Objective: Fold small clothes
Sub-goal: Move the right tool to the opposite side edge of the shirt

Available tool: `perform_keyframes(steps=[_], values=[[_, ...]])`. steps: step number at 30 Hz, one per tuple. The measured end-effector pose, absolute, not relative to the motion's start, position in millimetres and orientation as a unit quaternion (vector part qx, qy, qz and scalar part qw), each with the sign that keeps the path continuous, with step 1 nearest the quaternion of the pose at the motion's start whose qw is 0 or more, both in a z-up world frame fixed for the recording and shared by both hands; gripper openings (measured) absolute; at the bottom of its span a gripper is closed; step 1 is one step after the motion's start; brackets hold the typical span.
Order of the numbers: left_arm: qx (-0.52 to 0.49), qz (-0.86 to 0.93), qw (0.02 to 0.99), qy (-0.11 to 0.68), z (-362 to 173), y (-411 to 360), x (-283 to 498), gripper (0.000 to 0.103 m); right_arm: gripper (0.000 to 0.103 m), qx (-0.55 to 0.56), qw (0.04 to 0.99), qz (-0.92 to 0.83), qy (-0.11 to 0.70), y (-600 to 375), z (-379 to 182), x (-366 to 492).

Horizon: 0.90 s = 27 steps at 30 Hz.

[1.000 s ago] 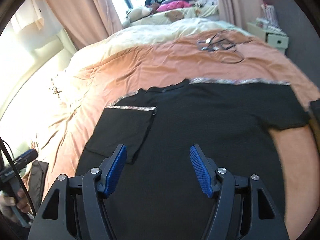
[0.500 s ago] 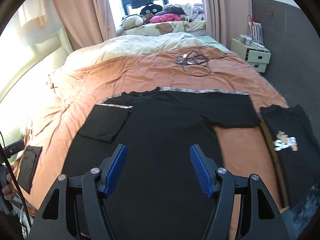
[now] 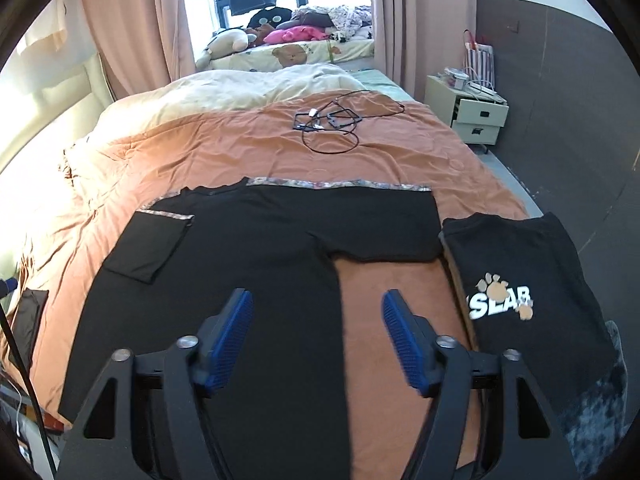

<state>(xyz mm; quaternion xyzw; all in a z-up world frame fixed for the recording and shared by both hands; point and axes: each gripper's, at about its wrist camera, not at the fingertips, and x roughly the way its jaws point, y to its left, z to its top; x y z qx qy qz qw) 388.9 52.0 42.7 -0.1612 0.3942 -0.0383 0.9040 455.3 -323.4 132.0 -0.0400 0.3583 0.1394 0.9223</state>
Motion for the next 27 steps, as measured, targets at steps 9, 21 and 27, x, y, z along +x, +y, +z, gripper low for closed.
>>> perform_keyframes(steps=[9,21,27], values=[[-0.16,-0.064,0.893,0.415,16.6,14.5,468.5,0.102,0.087,-0.03,0.919,0.124,0.373,-337.2,115.3,527.4],[-0.139,-0.084,0.885,0.437,-31.3,-28.9,583.9,0.066,0.059,-0.047,0.889,0.125,0.438,-345.7,85.4,655.4],[-0.134,-0.096,0.874,0.456,-64.2,-44.0,631.4,0.052,0.052,-0.058,0.874,0.108,0.47,-348.6,63.1,724.8]])
